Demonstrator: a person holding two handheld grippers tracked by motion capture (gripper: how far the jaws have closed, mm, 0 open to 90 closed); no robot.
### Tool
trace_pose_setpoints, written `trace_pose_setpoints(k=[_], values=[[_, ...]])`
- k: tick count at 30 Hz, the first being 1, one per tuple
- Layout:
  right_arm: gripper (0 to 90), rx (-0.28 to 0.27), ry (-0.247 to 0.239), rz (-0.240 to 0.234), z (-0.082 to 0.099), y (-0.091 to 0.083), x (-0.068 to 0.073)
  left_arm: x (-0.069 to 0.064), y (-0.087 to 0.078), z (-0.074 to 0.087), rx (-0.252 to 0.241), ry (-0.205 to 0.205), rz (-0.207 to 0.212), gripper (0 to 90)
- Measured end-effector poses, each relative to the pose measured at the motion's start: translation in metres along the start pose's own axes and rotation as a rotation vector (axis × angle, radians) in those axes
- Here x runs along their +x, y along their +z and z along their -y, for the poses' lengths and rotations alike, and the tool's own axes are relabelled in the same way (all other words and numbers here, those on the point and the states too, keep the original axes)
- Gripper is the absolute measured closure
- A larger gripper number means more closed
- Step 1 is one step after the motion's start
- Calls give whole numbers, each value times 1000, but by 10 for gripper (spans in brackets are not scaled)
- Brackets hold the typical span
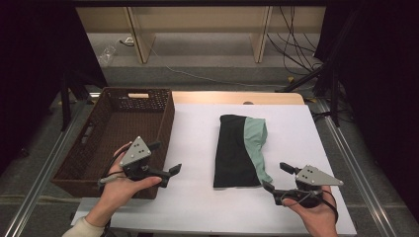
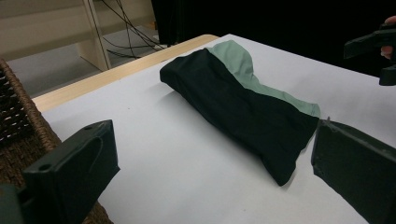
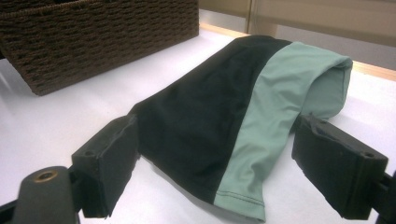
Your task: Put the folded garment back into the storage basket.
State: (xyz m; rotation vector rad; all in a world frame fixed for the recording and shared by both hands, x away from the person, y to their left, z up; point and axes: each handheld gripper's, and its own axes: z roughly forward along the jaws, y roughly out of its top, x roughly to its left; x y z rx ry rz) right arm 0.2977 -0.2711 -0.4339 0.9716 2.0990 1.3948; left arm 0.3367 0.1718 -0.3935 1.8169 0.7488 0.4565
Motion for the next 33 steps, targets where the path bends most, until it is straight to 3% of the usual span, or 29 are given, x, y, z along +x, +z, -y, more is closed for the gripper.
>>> trace_pose_setpoints(k=[19, 23, 33], values=[[162, -10, 14, 8, 0, -1, -2, -1, -1, -2, -11, -11, 6, 7], [162, -6, 14, 10, 0, -1, -2, -4, 5, -5, -12, -25, 22, 19], [162, -16, 17, 13, 0, -2, -4, -21, 33, -20, 4, 1, 81, 24]])
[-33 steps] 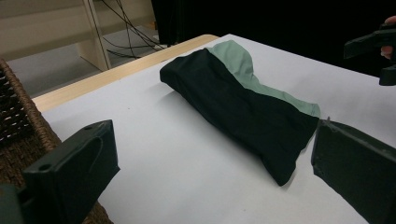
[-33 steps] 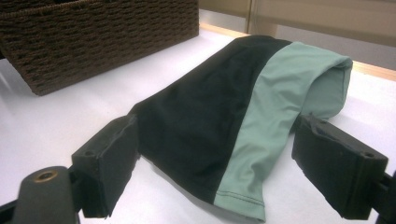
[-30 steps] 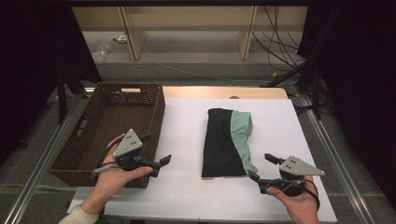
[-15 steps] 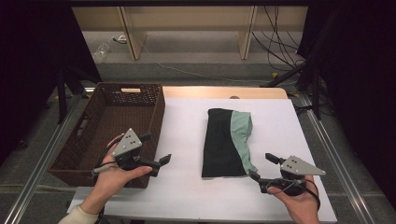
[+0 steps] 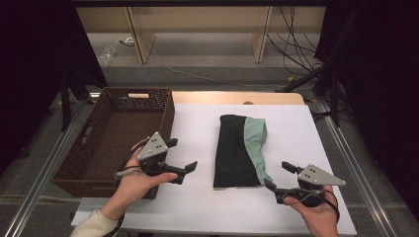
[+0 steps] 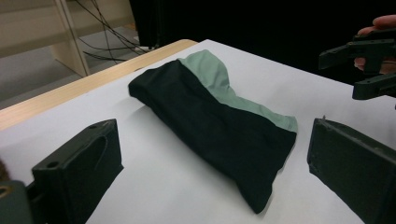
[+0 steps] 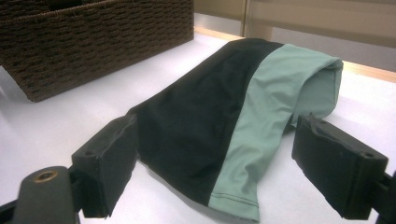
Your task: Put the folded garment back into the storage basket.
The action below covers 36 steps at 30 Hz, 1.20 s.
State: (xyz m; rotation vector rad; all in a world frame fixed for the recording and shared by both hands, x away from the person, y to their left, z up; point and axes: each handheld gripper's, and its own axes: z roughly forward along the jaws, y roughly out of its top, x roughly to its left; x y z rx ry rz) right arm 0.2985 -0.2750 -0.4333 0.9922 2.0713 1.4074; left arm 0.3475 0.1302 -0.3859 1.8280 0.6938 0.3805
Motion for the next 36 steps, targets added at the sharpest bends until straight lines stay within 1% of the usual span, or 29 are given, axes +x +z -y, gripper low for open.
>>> trace_pose_setpoints(k=[1, 3, 8, 13, 14, 15, 16, 17, 18, 23, 27, 28, 29, 30, 36], values=[[162, -1, 1, 1, 0, 0, 0, -2, 9, -2, 8, 7, 15, 25], [162, -2, 3, 2, 0, 0, 0, -4, 17, -4, 18, 9, 26, 25], [162, -6, 5, 2, 0, -1, 0, -7, 36, -7, 31, -7, 55, 25], [162, -8, 7, 3, 0, -1, 0, -8, 55, -11, 44, -9, 67, 25], [162, -8, 7, 3, 0, -1, 0, -7, 60, -11, 47, -12, 67, 25], [162, -8, 7, 3, 0, -1, 0, -7, 60, -11, 47, -12, 67, 25], [162, -10, 6, 4, 0, -1, 0, -4, 70, -10, 58, -19, 65, 26], [162, -10, 6, 4, 0, -1, -1, -4, 70, -10, 58, -19, 65, 27], [162, -10, 6, 4, 0, -1, -1, -1, 79, -9, 71, -27, 60, 27], [162, -11, 7, 4, 0, -1, -1, 7, 99, -5, 101, -52, 53, 27], [162, -13, 8, 4, 0, -1, -1, 16, 115, -1, 131, -68, 36, 27], [162, -12, 8, 3, 0, -1, -1, 16, 115, -1, 131, -68, 36, 27], [161, -13, 9, 3, 0, -1, -1, 20, 122, 1, 138, -84, 28, 27], [162, -13, 9, 4, 0, -1, -1, 22, 126, 2, 147, -83, 26, 26], [162, -16, 10, 2, 0, -1, -1, 26, 148, 5, 174, -109, 23, 26]])
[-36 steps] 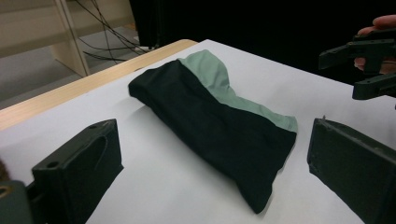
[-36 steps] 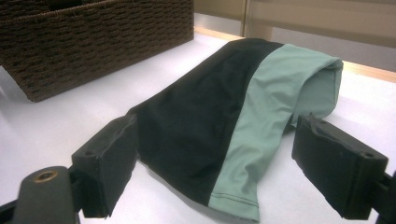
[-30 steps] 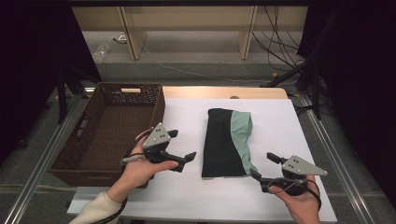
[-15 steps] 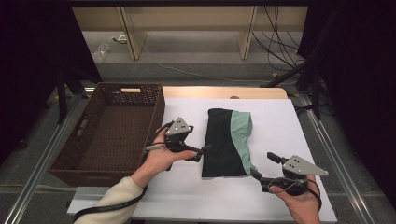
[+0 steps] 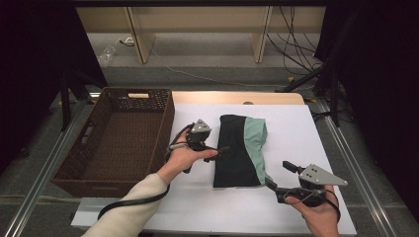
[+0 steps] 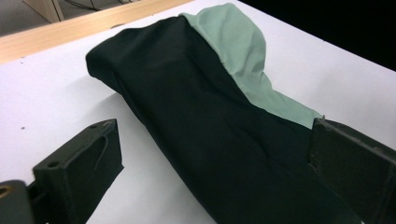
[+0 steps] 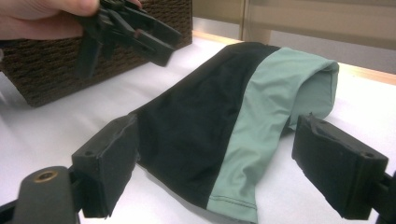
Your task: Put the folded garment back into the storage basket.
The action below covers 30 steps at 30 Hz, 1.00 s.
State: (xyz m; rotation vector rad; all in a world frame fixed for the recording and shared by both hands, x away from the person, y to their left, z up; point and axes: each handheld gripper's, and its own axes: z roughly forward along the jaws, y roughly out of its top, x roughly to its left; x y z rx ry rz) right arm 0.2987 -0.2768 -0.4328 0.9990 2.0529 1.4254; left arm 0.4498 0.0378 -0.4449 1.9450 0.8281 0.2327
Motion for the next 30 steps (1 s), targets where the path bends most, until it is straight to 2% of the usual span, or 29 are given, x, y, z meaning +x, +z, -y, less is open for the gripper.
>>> trace_pose_setpoints(k=[7, 9, 14, 16, 18, 21, 30], values=[[162, -3, 2, -1, 0, 0, 0, 5, 22, 0, 36, -30, -15, 27], [162, -4, 3, -1, 0, -1, -1, 8, 32, 2, 63, -51, -18, 27], [162, -4, 2, -2, 0, 0, -1, 12, 43, 4, 94, -72, -24, 27], [162, -5, 1, -4, 0, 0, -1, 13, 50, 7, 109, -98, -20, 27], [162, -5, 1, -4, 0, 0, 0, 13, 52, 8, 117, -94, -22, 27], [162, -3, -4, -3, -1, 0, 0, 11, 60, 9, 140, -109, -7, 29], [162, -4, -8, -5, -1, 0, 0, 12, 75, 13, 148, -191, 25, 42]])
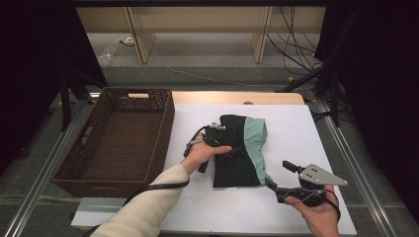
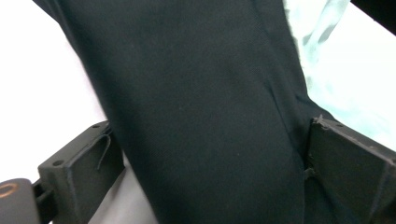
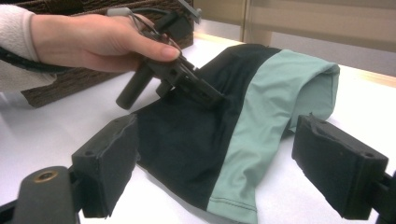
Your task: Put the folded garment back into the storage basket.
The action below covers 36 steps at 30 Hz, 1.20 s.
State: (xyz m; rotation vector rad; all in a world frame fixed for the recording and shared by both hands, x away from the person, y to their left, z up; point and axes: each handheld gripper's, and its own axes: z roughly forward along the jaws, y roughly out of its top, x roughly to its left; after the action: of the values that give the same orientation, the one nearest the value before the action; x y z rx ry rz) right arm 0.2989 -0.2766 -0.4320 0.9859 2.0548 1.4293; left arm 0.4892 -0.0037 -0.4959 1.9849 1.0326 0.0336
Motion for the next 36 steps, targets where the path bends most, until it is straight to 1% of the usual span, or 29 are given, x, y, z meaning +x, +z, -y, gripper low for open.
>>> trace_pose_setpoints(k=[2, 4, 8, 10, 11, 12, 14, 15, 17, 19, 21, 22, 23, 24, 26, 30, 31, 35, 36], values=[[162, -1, 0, 0, 0, 0, 0, -1, 1, -1, -7, -2, 5, 52], [162, 0, 0, -2, 0, 0, 0, -1, 2, -2, -14, -22, 18, 85], [162, 3, -1, -4, 0, 1, 0, -2, 5, -3, -20, -26, 23, 126], [162, 5, -4, -5, 0, 1, 0, -4, 8, -4, -27, -41, 37, 153], [162, 4, -3, -6, 0, 1, 1, -5, 9, -5, -32, -51, 39, 155], [162, 5, -4, -6, 0, 1, 1, -5, 10, -4, -42, -71, 47, 158], [162, 7, -3, -6, 0, 1, 1, -6, 12, -4, -57, -112, 71, 171], [162, 8, -3, -6, 0, 1, 1, -6, 12, -4, -60, -119, 75, 175], [162, 7, -4, -9, 0, 1, 1, -5, 13, -5, -62, -137, 73, 193], [162, 9, -4, -9, 0, 2, 1, -4, 12, -5, -69, -177, 70, 225], [162, 12, -5, -11, 0, 2, 1, -2, 12, -6, -73, -205, 66, 269], [162, 14, -7, -11, 0, 2, 1, -2, 12, -6, -73, -205, 66, 294], [162, 15, -8, -11, 0, 2, 2, -1, 11, -5, -82, -241, 57, 322], [162, 16, -9, -12, 0, 2, 2, 0, 12, -4, -92, -258, 58, 345], [162, 19, -10, -10, 0, 3, 2, 0, 12, -3, -108, -274, 61, 365], [162, 20, -11, -13, 1, 3, 2, -2, 13, -2, -116, -290, 50, 402], [162, 21, -11, -15, 1, 3, 2, -3, 14, -2, -119, -286, 39, 422], [162, 26, -14, -16, 1, 4, 2, -6, 16, 0, -127, -289, 31, 519], [162, 27, -18, -17, 0, 3, 2, -7, 17, 1, -133, -271, 27, 548]])
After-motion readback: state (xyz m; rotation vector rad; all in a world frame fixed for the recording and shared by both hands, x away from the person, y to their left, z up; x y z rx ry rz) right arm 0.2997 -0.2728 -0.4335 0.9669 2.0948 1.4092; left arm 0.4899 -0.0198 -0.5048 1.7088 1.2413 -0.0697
